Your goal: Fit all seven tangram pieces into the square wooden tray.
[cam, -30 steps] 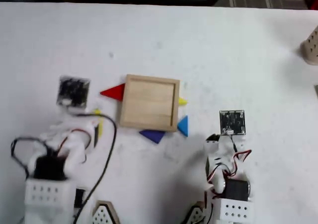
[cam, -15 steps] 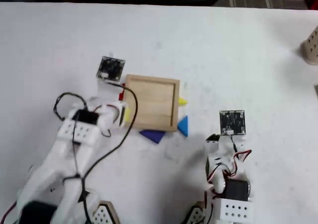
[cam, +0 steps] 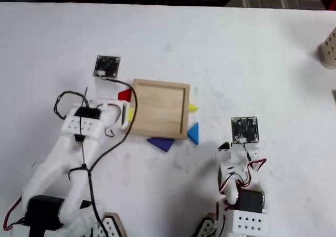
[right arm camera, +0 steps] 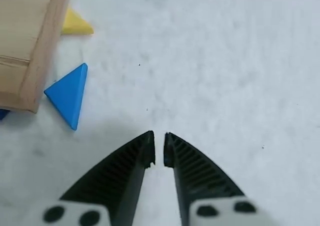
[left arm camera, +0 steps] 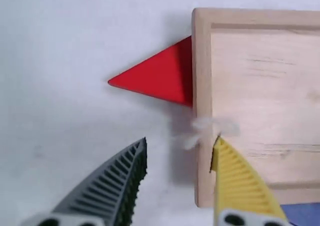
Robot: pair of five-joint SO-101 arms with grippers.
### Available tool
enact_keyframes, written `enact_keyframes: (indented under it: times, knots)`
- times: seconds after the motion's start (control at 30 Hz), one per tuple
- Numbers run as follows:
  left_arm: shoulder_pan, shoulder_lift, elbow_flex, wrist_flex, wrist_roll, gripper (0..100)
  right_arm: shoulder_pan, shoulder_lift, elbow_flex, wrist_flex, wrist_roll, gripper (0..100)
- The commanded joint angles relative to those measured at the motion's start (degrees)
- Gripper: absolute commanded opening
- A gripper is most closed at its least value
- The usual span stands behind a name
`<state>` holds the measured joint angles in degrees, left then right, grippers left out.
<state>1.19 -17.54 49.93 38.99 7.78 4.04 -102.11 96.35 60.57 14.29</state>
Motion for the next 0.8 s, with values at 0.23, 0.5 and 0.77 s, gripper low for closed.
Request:
enact_keyframes:
  times: [0.23,0.5,0.77]
  knots:
    - [-5.4,-0.2,-3.1,-1.3,0.7,23,-10.7,0.1,-7.9,-4.2,-1.9,6.2]
    - [-9.5,-0.2,-3.0,-4.6,0.8,23,-18.2,19.8,-20.3,-8.0,-5.8,6.1]
    - [-9.5,0.1,-2.9,-4.6,0.7,23,-24.8,56.4,-36.8,-17.4,-14.9,6.4]
